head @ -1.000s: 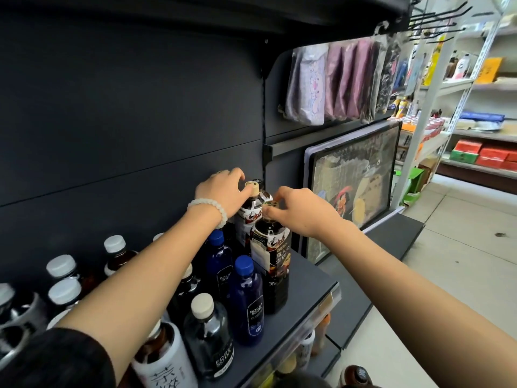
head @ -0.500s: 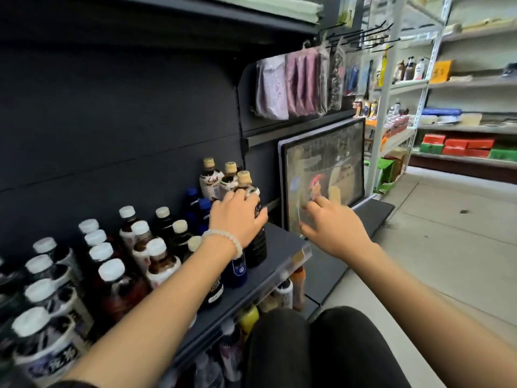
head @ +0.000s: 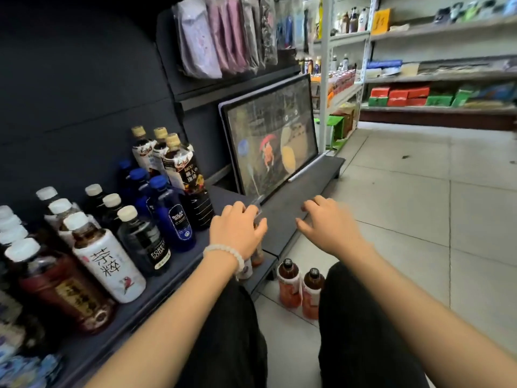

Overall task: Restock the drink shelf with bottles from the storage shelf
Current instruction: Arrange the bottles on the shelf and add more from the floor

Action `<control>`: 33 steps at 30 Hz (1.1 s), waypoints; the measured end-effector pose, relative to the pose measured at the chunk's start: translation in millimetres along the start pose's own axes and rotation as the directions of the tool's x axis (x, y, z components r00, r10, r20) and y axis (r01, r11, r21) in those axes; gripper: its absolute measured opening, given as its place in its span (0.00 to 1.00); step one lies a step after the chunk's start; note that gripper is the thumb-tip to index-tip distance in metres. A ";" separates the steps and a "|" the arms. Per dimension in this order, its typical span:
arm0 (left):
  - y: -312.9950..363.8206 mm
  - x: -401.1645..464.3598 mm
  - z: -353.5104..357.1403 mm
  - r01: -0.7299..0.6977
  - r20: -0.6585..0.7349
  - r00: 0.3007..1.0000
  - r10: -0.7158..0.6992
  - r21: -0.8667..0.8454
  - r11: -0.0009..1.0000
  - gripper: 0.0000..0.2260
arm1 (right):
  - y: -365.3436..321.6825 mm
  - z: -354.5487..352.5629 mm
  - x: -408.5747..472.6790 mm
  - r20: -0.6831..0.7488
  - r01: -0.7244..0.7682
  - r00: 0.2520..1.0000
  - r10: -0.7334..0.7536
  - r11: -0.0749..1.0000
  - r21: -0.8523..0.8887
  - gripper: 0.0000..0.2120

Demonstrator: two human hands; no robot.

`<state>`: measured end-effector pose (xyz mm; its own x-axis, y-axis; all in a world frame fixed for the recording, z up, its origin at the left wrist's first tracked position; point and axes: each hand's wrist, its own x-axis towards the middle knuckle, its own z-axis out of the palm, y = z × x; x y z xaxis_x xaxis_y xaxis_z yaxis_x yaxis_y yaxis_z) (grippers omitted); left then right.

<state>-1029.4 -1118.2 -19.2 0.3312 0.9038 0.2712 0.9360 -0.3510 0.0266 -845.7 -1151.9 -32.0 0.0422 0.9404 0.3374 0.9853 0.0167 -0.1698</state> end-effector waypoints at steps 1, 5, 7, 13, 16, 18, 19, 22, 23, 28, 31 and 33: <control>1.8 3.3 7.3 0.001 0.011 1.000 -0.001 -0.008 1.000 0.17 | 3.2 6.3 2.4 0.011 -0.012 1.000 0.012 1.000 0.009 0.18; 6.4 30.7 50.3 0.018 0.087 0.996 -0.015 -0.035 0.999 0.18 | 20.2 43.5 20.0 0.078 -0.079 0.994 0.075 0.995 0.058 0.18; 6.2 46.2 76.7 0.039 0.150 0.988 -0.031 -0.050 0.998 0.19 | 32.0 65.8 26.4 0.131 -0.132 0.984 0.124 0.990 0.056 0.18; 14.6 89.0 177.3 0.073 0.369 0.928 -0.049 -0.052 0.996 0.21 | 76.4 150.6 33.6 0.351 -0.274 0.899 0.260 0.962 -0.013 0.20; 17.8 97.7 229.1 0.133 0.471 0.879 -0.078 -0.085 0.987 0.22 | 89.3 193.3 32.4 0.467 -0.308 0.836 0.289 0.951 -0.037 0.20; 18.2 97.0 263.3 0.160 0.533 0.841 -0.091 -0.084 0.984 0.22 | 92.2 221.7 31.9 0.539 -0.321 0.788 0.297 0.946 -0.051 0.19; 18.9 94.6 278.8 0.161 0.554 0.828 -0.091 -0.078 0.984 0.22 | 92.3 234.5 31.4 0.566 -0.315 0.770 0.294 0.947 -0.063 0.19; 24.2 89.1 311.7 0.139 0.588 0.805 -0.075 -0.065 0.988 0.21 | 90.8 261.0 28.9 0.621 -0.286 0.725 0.298 0.950 -0.123 0.18; 26.7 89.3 319.6 0.132 0.598 0.799 -0.067 -0.065 0.989 0.21 | 90.8 267.8 27.9 0.638 -0.280 0.707 0.305 0.949 -0.142 0.18; 33.3 99.3 339.3 0.067 0.561 0.828 -0.009 -0.083 0.994 0.17 | 95.9 287.9 27.9 0.667 -0.288 0.677 0.312 0.946 -0.149 0.15; 35.2 104.1 341.7 0.072 0.552 0.834 -0.004 -0.101 0.992 0.15 | 97.0 291.8 34.1 0.666 -0.310 0.680 0.307 0.943 -0.119 0.13; 34.6 105.7 341.6 0.092 0.559 0.829 -0.014 -0.112 0.989 0.14 | 95.6 292.3 38.3 0.678 -0.321 0.670 0.301 0.942 -0.100 0.12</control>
<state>-921.3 -951.1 -318.3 0.3282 0.8912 -0.3130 0.9432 -0.2915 0.1592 -798.2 -1015.0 -306.0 0.2123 0.8658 -0.4531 0.9309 -0.3202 -0.1758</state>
